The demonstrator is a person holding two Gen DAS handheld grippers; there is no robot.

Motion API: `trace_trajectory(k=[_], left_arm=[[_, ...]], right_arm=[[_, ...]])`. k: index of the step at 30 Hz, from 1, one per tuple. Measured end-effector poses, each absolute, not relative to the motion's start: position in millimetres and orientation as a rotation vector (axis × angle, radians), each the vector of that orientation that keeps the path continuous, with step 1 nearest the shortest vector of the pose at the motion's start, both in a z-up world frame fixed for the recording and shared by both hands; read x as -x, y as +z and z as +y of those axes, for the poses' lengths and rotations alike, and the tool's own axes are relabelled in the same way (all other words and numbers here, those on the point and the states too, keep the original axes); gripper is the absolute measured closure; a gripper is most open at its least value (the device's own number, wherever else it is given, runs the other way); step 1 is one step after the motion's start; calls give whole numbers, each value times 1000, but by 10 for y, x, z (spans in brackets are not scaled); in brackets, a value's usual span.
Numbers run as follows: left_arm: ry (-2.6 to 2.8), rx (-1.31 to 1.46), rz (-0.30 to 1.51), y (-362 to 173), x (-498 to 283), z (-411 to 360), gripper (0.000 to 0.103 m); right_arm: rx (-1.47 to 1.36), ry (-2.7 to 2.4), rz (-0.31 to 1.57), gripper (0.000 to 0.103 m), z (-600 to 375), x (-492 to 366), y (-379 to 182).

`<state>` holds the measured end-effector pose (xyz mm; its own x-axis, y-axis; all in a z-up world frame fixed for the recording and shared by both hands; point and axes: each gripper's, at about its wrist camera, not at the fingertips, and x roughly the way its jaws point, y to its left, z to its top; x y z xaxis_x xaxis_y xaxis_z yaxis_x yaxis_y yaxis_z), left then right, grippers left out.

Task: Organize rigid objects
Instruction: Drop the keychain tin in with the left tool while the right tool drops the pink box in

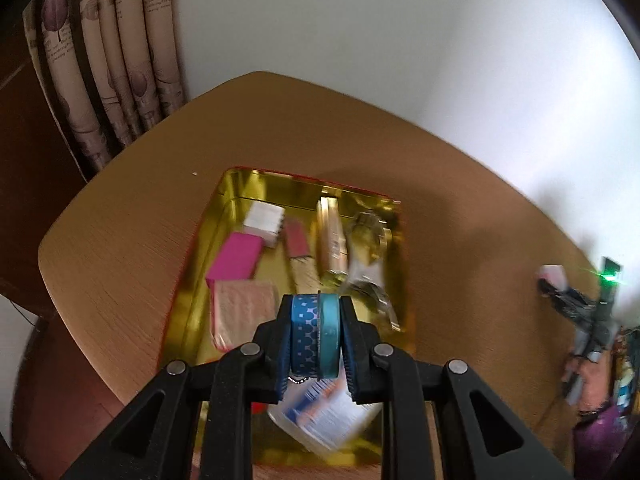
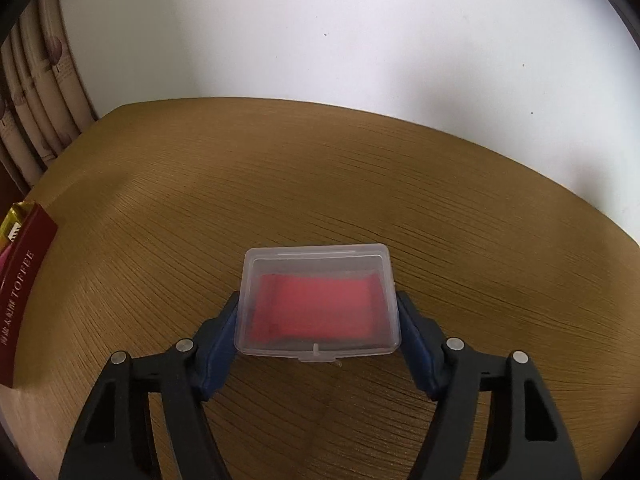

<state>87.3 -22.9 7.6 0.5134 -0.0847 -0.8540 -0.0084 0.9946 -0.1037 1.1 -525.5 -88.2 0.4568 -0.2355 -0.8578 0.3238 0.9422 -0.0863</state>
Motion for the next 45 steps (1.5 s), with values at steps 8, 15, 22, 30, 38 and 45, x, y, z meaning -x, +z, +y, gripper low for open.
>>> trace_trajectory(k=[8,15,22,30,38,45], left_arm=[[48,38,1046,-101,-1282,-119,65],[9,184,988,8,-1088,114,65],[8,186,978,48,-548,223,65],[71,92,898,-119,83,269,65],[68,60,853,-198,218,392,65],[37,89,863,-200,192,449,65]], right_arm=[[-145,-319,1002,35,-5238,117,-709],[-194,-168,901,35,-4766,222,-206],[-195,98,878,35,-3716,-162,88],[-169,279,952,35,-2585,-580,-216],[-124,245,1021,34,-2228,-835,-532],[-132,194,1042,32,-2073,-934,-747]])
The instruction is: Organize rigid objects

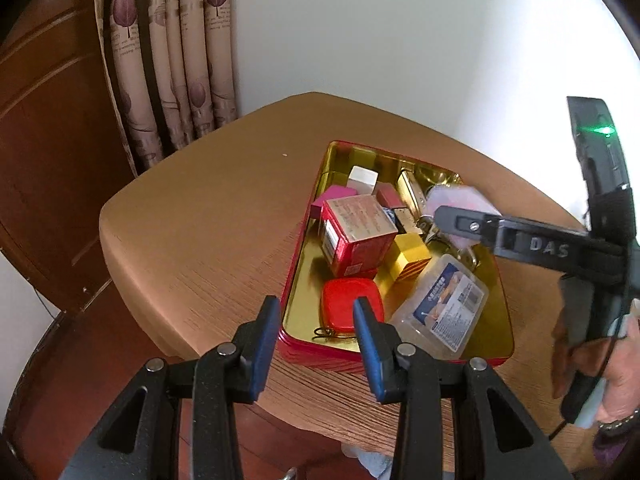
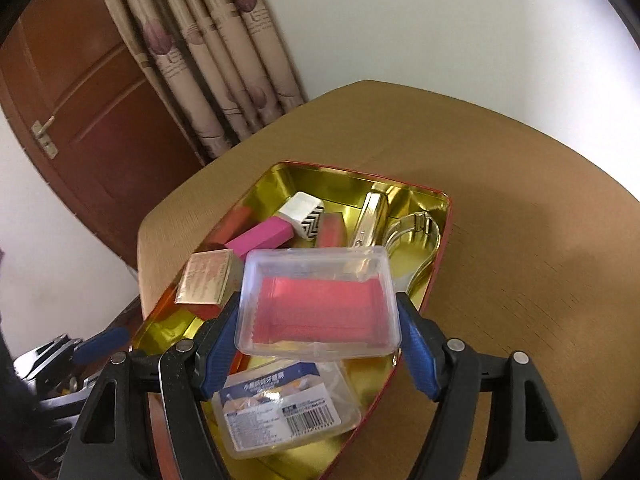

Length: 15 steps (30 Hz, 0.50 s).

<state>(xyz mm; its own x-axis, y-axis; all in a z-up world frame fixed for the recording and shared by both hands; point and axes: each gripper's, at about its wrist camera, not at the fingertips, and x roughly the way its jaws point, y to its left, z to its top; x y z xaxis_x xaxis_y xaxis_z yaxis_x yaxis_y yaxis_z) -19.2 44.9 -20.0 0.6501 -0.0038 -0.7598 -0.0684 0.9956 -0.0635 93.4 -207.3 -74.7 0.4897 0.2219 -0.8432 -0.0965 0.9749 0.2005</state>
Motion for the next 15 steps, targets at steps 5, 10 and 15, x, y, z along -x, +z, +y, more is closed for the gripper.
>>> trace_trajectory(k=[5,10,15], left_arm=[[39,80,859,-203,189,444,65],[8,105,840,-167,244,428,65],[-30,79,790,-84,334,331,65]], right_arm=[[-134,175,1021,26,-2028,-900,-749],[-88,133,878,12,-1918,-590,-385],[9,-16,664,0,-1739,-6,-9]])
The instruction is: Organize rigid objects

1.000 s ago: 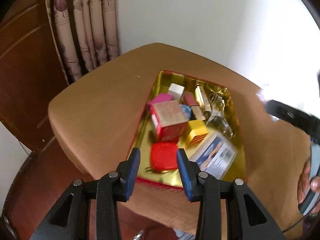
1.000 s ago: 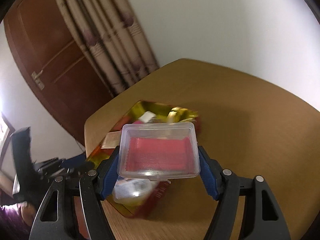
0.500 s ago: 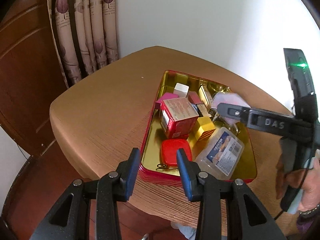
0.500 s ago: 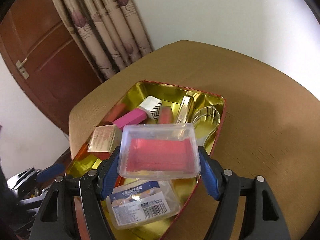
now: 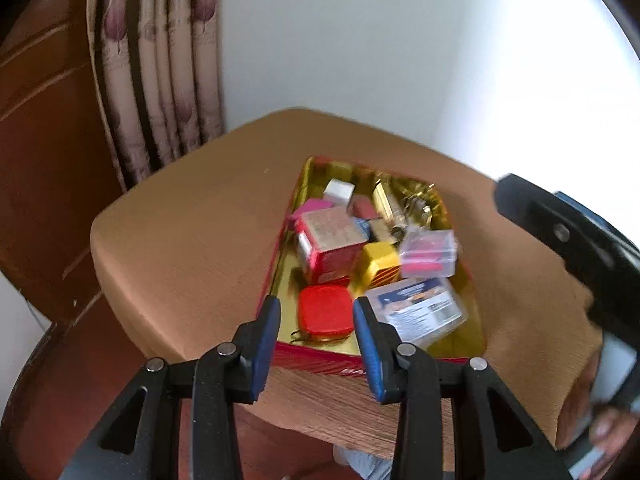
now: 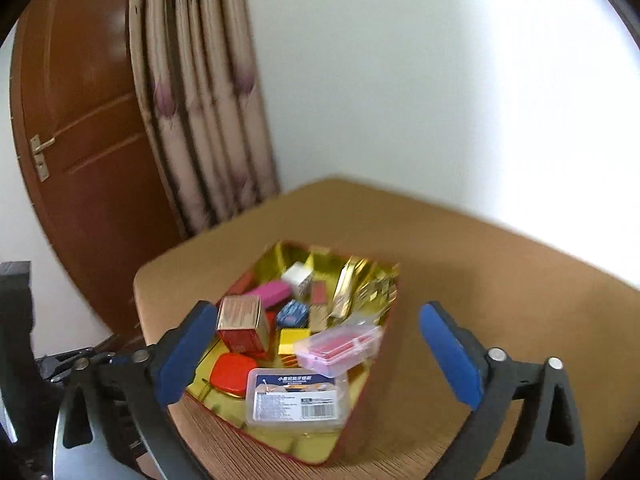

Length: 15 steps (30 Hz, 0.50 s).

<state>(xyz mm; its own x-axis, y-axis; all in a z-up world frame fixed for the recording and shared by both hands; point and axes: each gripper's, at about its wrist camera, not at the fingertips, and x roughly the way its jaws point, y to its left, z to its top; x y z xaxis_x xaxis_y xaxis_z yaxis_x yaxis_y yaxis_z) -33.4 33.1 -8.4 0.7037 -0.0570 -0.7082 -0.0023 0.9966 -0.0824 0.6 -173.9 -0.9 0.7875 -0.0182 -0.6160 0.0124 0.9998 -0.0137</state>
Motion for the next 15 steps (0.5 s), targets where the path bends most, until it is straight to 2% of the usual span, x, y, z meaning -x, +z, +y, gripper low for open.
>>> trace_trajectory(k=[8,15], left_arm=[[-72,35,673,104,536,195,65],[-47,34,663,209,612,186,65]], right_arm=[[18,-193,576,0,-1685,427,106],[35,-219,530,0,-1652,628,297]])
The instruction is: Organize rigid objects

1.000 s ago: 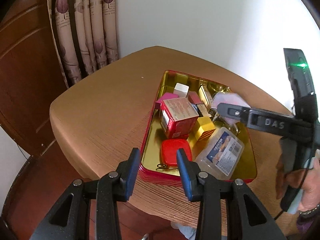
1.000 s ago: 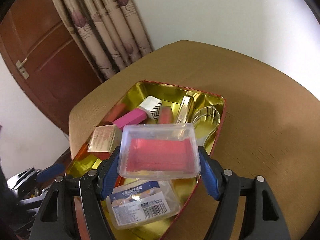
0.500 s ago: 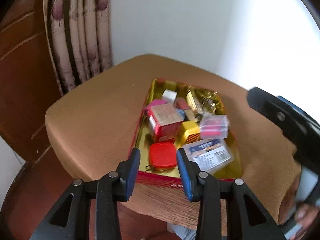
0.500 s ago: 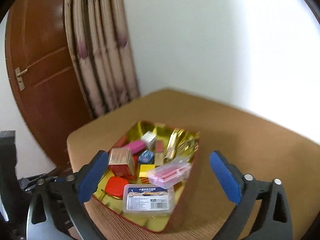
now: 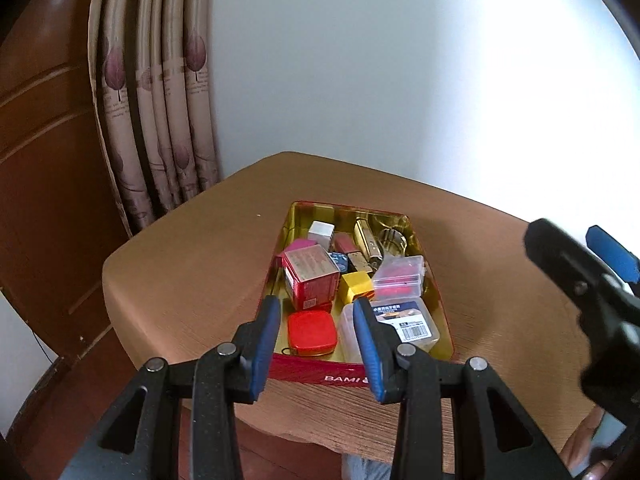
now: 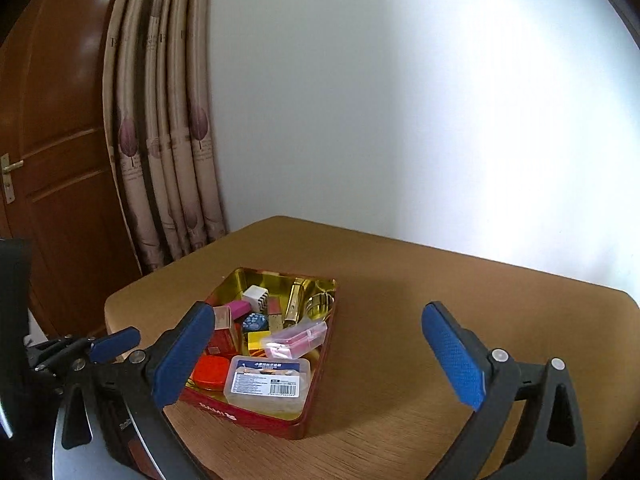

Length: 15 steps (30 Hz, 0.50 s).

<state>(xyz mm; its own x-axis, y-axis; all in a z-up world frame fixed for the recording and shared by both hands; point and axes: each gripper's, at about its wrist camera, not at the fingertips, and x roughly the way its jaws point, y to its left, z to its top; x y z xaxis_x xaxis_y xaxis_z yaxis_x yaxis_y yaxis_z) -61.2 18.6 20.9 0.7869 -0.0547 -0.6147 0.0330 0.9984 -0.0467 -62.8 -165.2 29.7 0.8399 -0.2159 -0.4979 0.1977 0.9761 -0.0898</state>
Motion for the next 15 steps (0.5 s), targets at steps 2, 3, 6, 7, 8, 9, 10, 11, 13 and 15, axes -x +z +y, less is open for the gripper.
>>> trace_trajectory(k=[2,3,6,7,8,9,10,11,13,15], left_arm=[[-38,35,657,248,637,176,65],[-31,35,651,270,650,180,65],[-14,27,630,341,723,188,65],[-11,27,613,376,755,192,65],[-15,28,602,399,780,195,65],[-17,25,592,425,805,195,65],[-12,14,589,449,824,187,62],[-1,1,591,475,843,174,48],[-1,-8,578,531,889,161,31],[-16,8,518,623,999,188,29]], right_arm=[[46,-223,522,0,-1634,667,346],[52,-223,515,0,-1624,692,383],[61,-226,500,0,-1598,763,452],[62,-228,497,0,-1593,785,469],[62,-228,494,0,-1589,808,489],[62,-227,489,0,-1585,837,507],[64,-229,486,0,-1579,862,524],[69,-231,483,0,-1569,891,543],[71,-231,475,0,-1556,935,583],[76,-233,464,0,-1539,982,636]])
